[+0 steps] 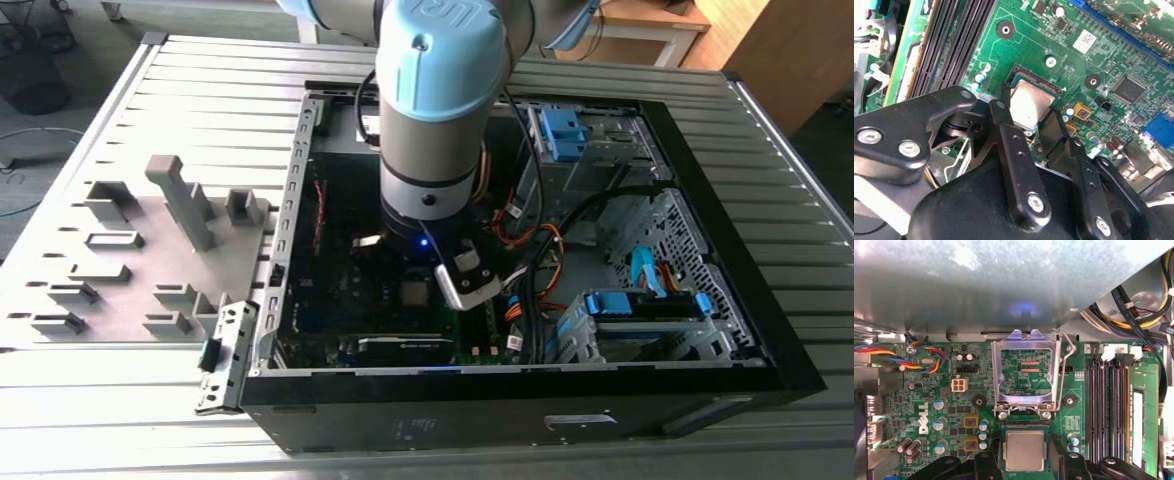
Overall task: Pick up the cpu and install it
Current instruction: 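Place the cpu into insertion slot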
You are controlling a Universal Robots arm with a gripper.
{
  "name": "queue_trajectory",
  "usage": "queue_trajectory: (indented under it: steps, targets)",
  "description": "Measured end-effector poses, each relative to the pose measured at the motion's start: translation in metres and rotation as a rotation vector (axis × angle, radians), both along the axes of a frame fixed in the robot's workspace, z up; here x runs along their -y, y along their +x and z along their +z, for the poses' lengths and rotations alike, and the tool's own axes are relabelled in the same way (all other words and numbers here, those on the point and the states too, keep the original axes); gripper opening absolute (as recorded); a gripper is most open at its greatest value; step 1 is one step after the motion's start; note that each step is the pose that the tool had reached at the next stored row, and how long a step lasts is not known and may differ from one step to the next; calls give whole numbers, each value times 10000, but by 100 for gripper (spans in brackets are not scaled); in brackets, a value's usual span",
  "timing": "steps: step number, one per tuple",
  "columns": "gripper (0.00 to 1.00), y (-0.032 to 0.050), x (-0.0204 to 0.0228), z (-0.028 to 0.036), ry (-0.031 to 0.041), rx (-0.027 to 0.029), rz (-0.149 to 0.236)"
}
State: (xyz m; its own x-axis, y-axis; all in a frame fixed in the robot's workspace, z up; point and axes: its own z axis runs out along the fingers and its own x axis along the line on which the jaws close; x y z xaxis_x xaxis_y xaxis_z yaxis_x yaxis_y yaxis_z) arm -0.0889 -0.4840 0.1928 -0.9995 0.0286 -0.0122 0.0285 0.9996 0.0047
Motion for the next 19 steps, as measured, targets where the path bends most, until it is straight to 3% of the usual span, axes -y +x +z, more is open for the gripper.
queue_trajectory:
  steps: [10, 15, 19]
  targets:
    - [47, -7, 5, -16, 0, 5, -49]
    - [47, -7, 5, -16, -47, 16, -48]
    - [47, -6, 5, -10, -44, 27, -49]
